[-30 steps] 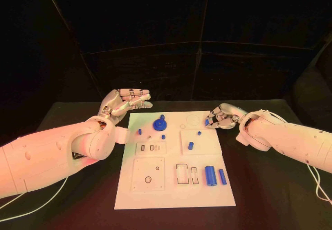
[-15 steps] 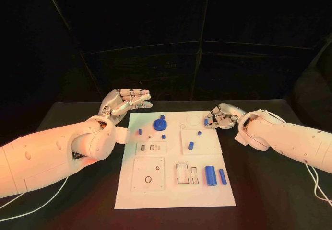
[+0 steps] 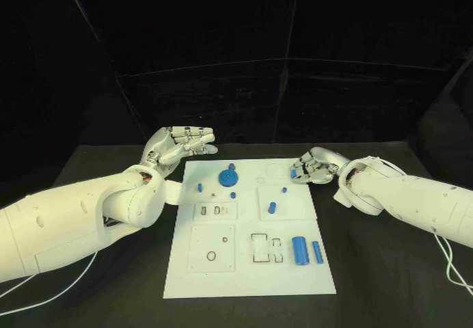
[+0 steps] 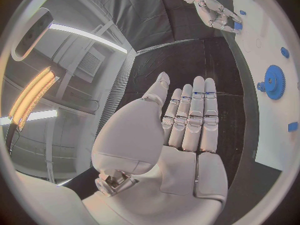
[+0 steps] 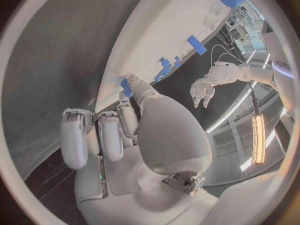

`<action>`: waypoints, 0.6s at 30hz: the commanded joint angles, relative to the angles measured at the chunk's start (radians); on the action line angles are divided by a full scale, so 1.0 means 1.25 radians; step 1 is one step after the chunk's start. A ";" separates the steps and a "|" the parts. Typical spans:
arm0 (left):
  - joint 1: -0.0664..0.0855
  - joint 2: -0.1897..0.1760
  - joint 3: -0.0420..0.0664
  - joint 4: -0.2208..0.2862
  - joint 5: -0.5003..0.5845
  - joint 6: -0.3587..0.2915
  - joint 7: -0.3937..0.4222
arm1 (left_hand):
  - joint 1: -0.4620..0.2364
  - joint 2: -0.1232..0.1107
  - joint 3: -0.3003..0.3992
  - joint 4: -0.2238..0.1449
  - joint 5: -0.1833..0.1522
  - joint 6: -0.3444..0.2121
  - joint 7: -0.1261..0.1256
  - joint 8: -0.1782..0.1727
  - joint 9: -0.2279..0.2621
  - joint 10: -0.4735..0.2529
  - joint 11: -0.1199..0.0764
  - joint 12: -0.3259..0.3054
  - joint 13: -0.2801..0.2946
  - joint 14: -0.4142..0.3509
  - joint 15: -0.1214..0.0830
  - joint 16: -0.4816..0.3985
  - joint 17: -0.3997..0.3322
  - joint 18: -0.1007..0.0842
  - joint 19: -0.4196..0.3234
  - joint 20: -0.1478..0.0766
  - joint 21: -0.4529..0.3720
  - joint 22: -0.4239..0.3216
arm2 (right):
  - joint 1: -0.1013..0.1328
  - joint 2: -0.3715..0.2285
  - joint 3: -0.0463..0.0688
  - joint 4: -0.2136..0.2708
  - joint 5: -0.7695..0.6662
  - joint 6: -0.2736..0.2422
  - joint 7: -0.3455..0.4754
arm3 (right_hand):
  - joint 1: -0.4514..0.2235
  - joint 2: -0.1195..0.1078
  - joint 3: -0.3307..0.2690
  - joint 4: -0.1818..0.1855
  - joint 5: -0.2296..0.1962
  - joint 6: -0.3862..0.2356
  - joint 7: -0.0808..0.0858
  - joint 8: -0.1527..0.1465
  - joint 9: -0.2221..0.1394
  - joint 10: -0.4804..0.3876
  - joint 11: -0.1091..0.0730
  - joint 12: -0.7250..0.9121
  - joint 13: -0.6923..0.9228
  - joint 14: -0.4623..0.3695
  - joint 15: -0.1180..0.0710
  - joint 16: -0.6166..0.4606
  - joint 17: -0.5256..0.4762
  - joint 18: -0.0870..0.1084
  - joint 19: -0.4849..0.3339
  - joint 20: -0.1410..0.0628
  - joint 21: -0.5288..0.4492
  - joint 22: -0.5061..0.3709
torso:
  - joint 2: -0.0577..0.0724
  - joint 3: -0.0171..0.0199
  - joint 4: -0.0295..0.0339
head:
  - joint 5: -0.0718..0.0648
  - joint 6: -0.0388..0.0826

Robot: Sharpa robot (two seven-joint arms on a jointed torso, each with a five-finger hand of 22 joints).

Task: Assemble the parts on the task board

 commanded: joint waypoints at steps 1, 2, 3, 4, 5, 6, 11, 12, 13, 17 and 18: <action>0.001 0.000 0.001 0.001 -0.003 0.004 0.003 | 0.000 0.010 0.000 -0.005 -0.003 -0.001 0.004 -0.004 -0.001 -0.005 0.000 -0.002 -0.001 0.005 -0.001 -0.003 -0.001 0.006 0.003 0.000 -0.003 -0.001 | 0.001 0.001 0.000 0.001 -0.002 -0.007 0.003 | 0.001 -0.007 -0.001 -0.005 -0.004 -0.012 0.000 -0.003 -0.001 -0.006 0.002 -0.004 -0.002 0.059 0.008 0.004 0.089 -0.002 0.012 0.007 0.003 0.123 | 0.000 0.0003 0.0001 | 0.000 0.001; 0.001 0.000 0.001 0.000 -0.003 0.004 0.003 | 0.000 0.010 0.000 -0.005 -0.003 -0.001 0.004 -0.004 -0.001 -0.005 0.000 -0.002 -0.001 0.005 -0.001 -0.003 -0.001 0.006 0.003 0.000 -0.003 -0.001 | 0.001 0.002 0.000 0.001 -0.002 -0.007 0.003 | 0.001 -0.007 -0.001 -0.006 -0.003 -0.013 0.000 -0.003 -0.001 -0.006 0.003 -0.004 -0.002 0.059 0.008 0.004 0.089 -0.002 0.012 0.008 0.003 0.123 | 0.000 0.0004 0.0002 | 0.000 0.000; 0.001 0.001 0.001 0.000 -0.003 0.004 0.003 | 0.000 0.010 0.000 -0.005 -0.003 -0.001 0.004 -0.004 -0.001 -0.005 0.000 -0.002 -0.001 0.005 -0.001 -0.003 -0.001 0.006 0.003 0.000 -0.003 -0.001 | 0.001 0.002 0.000 0.001 -0.002 -0.007 0.003 | 0.000 -0.008 -0.002 -0.006 -0.003 -0.014 0.000 -0.003 -0.001 -0.007 0.003 -0.006 -0.003 0.059 0.008 0.003 0.089 -0.002 0.012 0.008 0.003 0.123 | 0.000 0.0003 0.0001 | 0.000 0.000; 0.001 0.001 0.001 0.000 -0.003 0.004 0.002 | 0.000 0.010 0.000 -0.005 -0.003 -0.001 0.004 -0.004 -0.001 -0.005 0.000 -0.002 -0.001 0.005 -0.001 -0.003 -0.001 0.006 0.003 0.000 -0.003 -0.001 | 0.001 0.002 0.000 0.001 -0.003 -0.007 0.003 | 0.000 -0.008 -0.002 -0.006 -0.003 -0.015 0.000 -0.003 -0.001 -0.007 0.003 -0.006 -0.004 0.059 0.008 0.003 0.089 -0.002 0.012 0.008 0.003 0.123 | 0.000 0.0005 0.0001 | 0.000 0.000; 0.001 0.001 0.001 0.000 -0.003 0.004 0.002 | 0.000 0.010 0.000 -0.005 -0.003 -0.001 0.004 -0.004 -0.001 -0.005 0.000 -0.002 -0.001 0.005 -0.001 -0.003 -0.001 0.006 0.003 0.000 -0.003 -0.001 | 0.001 0.002 0.000 0.001 -0.003 -0.007 0.003 | 0.000 -0.008 -0.002 -0.006 -0.003 -0.015 0.000 -0.003 -0.001 -0.007 0.003 -0.005 -0.003 0.059 0.008 0.003 0.089 -0.002 0.012 0.008 0.003 0.123 | 0.000 0.0006 0.0000 | 0.000 0.000; 0.001 0.001 0.001 -0.001 -0.003 0.004 0.002 | 0.000 0.010 0.000 -0.005 -0.003 -0.001 0.004 -0.004 -0.001 -0.005 0.000 -0.002 -0.001 0.005 -0.001 -0.003 -0.001 0.006 0.003 0.000 -0.003 -0.001 | 0.001 0.003 0.000 0.001 -0.003 -0.007 0.003 | 0.000 -0.008 -0.002 -0.006 -0.003 -0.015 0.000 -0.003 -0.001 -0.007 0.003 -0.005 -0.003 0.059 0.008 0.004 0.089 -0.002 0.012 0.008 0.003 0.123 | 0.000 0.0004 0.0000 | 0.000 0.000; 0.001 0.001 0.001 -0.001 -0.003 0.004 0.002 | 0.000 0.010 0.000 -0.005 -0.003 -0.001 0.004 -0.004 -0.001 -0.005 0.000 -0.002 -0.001 0.005 -0.001 -0.003 -0.001 0.006 0.003 0.000 -0.003 -0.001 | 0.001 0.003 0.000 0.002 -0.003 -0.005 0.002 | -0.001 -0.002 0.000 -0.005 -0.002 -0.003 -0.001 0.006 0.003 -0.004 0.002 -0.001 0.001 0.060 0.008 0.004 0.090 -0.002 0.013 0.009 0.004 0.124 | 0.000 0.0000 -0.0007 | 0.001 0.000; 0.001 0.001 0.001 -0.001 -0.003 0.004 0.002 | 0.000 0.010 0.000 -0.005 -0.003 -0.001 0.004 -0.004 -0.001 -0.005 0.000 -0.002 -0.001 0.005 -0.001 -0.003 -0.001 0.006 0.003 0.000 -0.003 -0.001 | 0.001 0.003 0.000 0.002 -0.003 -0.006 0.002 | -0.002 0.001 0.001 -0.005 -0.002 0.003 -0.002 0.009 0.004 -0.003 0.002 0.000 0.002 0.060 0.008 0.004 0.090 -0.002 0.013 0.009 0.004 0.124 | 0.000 -0.0002 -0.0009 | 0.001 0.000; 0.001 0.001 0.001 -0.001 -0.003 0.004 0.002 | 0.000 0.010 0.000 -0.005 -0.003 -0.001 0.004 -0.004 -0.001 -0.005 0.000 -0.002 -0.001 0.005 -0.001 -0.003 -0.001 0.006 0.003 0.000 -0.003 -0.001 | 0.001 0.003 0.000 0.002 -0.003 -0.006 0.002 | -0.002 0.005 0.003 -0.004 -0.003 0.009 -0.003 0.012 0.005 -0.002 0.001 0.001 0.003 0.060 0.008 0.004 0.091 -0.002 0.013 0.009 0.004 0.124 | 0.000 -0.0003 -0.0012 | 0.001 0.000; 0.001 0.001 0.001 -0.001 -0.003 0.004 0.002 | 0.000 0.011 0.000 -0.005 -0.003 -0.002 0.004 -0.004 -0.001 -0.005 0.000 -0.002 -0.001 0.007 -0.002 -0.003 -0.001 0.006 0.004 0.000 -0.003 -0.001 | 0.001 0.002 0.000 0.003 -0.004 -0.012 0.002 | 0.000 0.026 0.017 -0.003 -0.005 0.049 -0.014 0.031 0.010 0.004 -0.008 0.009 0.010 0.060 0.001 0.005 0.092 -0.003 0.015 0.006 0.005 0.128 | 0.000 -0.0002 -0.0003 | 0.000 0.000; 0.001 0.001 0.001 -0.001 -0.003 0.004 0.002 | 0.000 0.011 0.000 -0.005 -0.003 -0.002 0.004 -0.004 -0.001 -0.005 0.000 -0.002 -0.001 0.007 -0.002 -0.003 -0.001 0.006 0.004 0.000 -0.003 -0.001 | 0.001 0.001 0.000 0.004 -0.004 -0.015 0.002 | 0.002 0.032 0.021 -0.003 -0.008 0.058 -0.018 0.036 0.011 0.005 -0.011 0.010 0.011 0.060 -0.001 0.005 0.093 -0.003 0.016 0.004 0.006 0.129 | 0.000 0.0000 -0.0002 | -0.001 0.000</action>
